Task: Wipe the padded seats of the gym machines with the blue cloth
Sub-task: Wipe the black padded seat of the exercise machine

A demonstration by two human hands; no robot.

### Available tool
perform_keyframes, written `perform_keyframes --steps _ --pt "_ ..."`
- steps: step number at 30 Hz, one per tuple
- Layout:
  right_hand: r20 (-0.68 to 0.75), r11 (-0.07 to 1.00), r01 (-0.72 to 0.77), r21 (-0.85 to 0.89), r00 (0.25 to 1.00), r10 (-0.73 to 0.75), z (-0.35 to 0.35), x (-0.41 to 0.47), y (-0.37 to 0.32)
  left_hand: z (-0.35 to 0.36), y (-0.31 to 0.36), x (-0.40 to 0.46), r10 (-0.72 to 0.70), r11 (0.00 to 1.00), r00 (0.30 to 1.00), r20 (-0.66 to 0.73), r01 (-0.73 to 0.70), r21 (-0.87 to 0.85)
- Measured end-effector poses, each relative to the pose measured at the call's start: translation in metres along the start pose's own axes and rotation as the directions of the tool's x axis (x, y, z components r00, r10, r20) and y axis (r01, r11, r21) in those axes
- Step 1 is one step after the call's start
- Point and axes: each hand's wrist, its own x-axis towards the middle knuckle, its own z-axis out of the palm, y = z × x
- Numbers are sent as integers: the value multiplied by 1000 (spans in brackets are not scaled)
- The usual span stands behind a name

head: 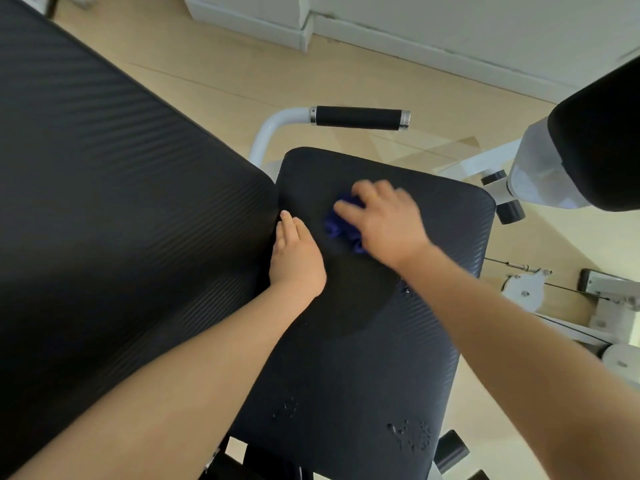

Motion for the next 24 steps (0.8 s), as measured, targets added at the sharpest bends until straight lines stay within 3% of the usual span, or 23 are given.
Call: perform_keyframes --steps 3,5,7,10,12,15,18,20,22,24 --pt "-57 942 -335 29 940 336 -6 21 28 0 11 3 -62 989 998 5 62 -133" --pt "-78 893 -430 132 894 442 -3 17 19 4 20 1 -60 990 997 -46 53 -134" --pt "-25 909 -374 183 923 384 2 -5 -3 13 27 -4 -21 992 997 -71 12 -127" --pt "-48 988 -63 143 996 71 7 -37 -10 22 32 -8 21 997 997 -74 -27 -78" --pt "-44 995 17 94 999 -12 3 -30 13 23 35 -7 9 997 999 -50 -13 -79" --pt "-114 974 -217 72 968 224 0 -7 42 22 37 -6 -9 1000 1000 -25 9 4" --pt "-108 879 -428 211 884 456 2 0 27 25 40 -2 -12 1000 1000 -17 12 26" --pt "-76 892 -360 272 916 393 5 -13 2 25 39 -3 -21 1000 1000 -13 21 2" --pt "-48 959 -160 236 983 175 9 -35 -11 23 41 -3 -18 999 1000 -21 17 -27" --pt "10 976 -5 219 1000 3 0 -40 6 22 40 -3 -13 999 999 -31 11 -49"
